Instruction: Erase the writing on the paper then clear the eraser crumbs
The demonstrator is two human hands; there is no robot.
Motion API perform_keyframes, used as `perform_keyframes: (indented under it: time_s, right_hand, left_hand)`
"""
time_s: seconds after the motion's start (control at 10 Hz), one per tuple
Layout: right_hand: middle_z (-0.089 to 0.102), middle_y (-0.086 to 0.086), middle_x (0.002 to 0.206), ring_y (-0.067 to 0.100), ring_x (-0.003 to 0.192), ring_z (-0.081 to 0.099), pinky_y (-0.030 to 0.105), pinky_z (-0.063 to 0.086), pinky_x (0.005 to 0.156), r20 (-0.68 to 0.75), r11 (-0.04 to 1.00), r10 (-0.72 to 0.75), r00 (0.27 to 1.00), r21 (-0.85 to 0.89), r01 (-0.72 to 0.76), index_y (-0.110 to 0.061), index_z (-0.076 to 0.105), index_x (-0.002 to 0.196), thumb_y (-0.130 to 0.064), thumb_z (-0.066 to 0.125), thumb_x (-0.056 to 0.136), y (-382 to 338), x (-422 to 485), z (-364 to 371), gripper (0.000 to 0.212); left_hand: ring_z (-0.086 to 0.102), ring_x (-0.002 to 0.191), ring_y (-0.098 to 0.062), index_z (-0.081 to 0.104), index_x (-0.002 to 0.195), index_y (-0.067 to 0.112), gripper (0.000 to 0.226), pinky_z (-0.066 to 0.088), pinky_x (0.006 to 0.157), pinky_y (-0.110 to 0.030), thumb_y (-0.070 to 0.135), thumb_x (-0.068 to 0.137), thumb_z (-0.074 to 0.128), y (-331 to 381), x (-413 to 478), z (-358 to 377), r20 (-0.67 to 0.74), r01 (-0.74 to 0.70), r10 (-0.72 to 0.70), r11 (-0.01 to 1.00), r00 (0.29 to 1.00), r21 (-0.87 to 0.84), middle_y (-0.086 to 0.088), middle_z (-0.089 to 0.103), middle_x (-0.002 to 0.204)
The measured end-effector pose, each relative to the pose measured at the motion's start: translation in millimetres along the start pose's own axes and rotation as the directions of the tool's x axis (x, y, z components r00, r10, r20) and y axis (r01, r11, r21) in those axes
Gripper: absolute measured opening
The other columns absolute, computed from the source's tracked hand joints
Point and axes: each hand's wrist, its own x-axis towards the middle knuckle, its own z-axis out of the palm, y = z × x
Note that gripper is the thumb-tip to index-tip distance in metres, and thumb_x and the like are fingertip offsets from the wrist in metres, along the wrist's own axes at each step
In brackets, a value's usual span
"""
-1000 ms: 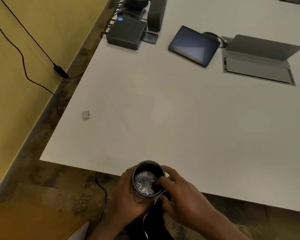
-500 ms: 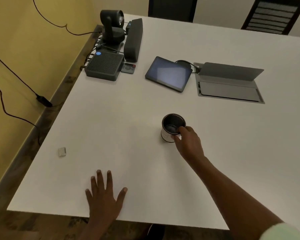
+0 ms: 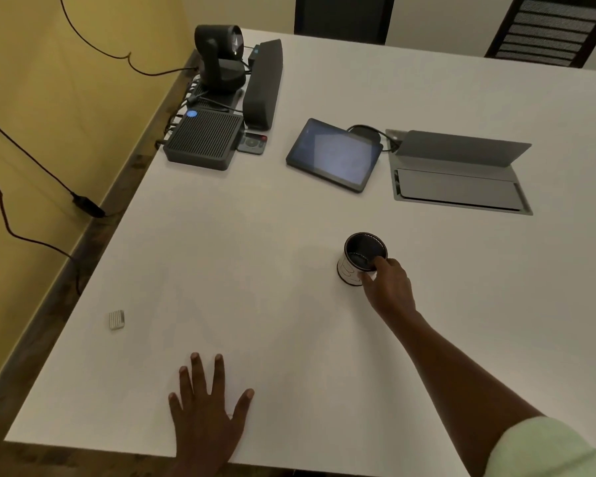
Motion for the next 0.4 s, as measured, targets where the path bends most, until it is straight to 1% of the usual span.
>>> perform_keyframes:
  time_s: [0.1,0.2,0.3,0.4]
  right_hand:
    - [0.053,0.014,0.127,0.035,0.109,0.057,0.034,0.044,0.078,0.007,0.997,-0.006,1.0,0.077,0.005,-0.016,0.049,0.129,-0.031,0.072,0.085,0.5,-7.9,-3.5,0.051]
    - [0.045,0.011,0.139,0.032,0.119,0.051,0.041,0.051,0.084,-0.097,0.996,-0.018,0.995,0.085,0.026,-0.02,0.042,0.138,-0.034,0.073,0.083,-2.8,-25.0,-8.5,0.064]
    - [0.049,0.007,0.132,0.026,0.115,0.05,0.039,0.052,0.083,-0.198,0.988,-0.102,0.975,0.091,0.122,-0.017,0.047,0.134,-0.033,0.071,0.085,-16.6,-77.8,-1.2,0.057]
    - [0.054,0.001,0.117,0.02,0.101,0.054,0.029,0.047,0.076,-0.132,0.964,-0.231,0.964,0.102,0.245,-0.017,0.056,0.12,-0.033,0.071,0.085,-28.7,-116.3,17.0,0.041]
  left_hand:
    - [0.033,0.152,-0.048,0.035,0.161,0.021,0.102,0.039,0.11,-0.072,0.087,0.089,0.009,2.2,-0.9,-5.6,0.004,-0.01,0.01,1.0,1.0,-0.002,-0.021,0.026,0.17]
    - [0.036,0.151,-0.048,0.037,0.161,0.017,0.1,0.039,0.111,-0.069,0.084,0.091,0.012,0.0,-0.4,-10.7,-0.021,-0.024,0.024,1.0,0.999,-0.007,-0.023,0.03,0.168]
    - [0.053,0.139,-0.046,0.056,0.146,0.005,0.094,0.045,0.11,-0.059,0.076,0.098,0.017,-3.9,-0.1,-27.0,-0.032,-0.043,0.04,0.994,0.999,-0.097,-0.025,0.053,0.152]
    - [0.066,0.118,-0.04,0.068,0.125,0.004,0.083,0.056,0.096,-0.051,0.068,0.103,0.019,-4.0,1.0,-38.0,-0.07,-0.093,0.082,0.982,0.994,-0.162,-0.019,0.067,0.127]
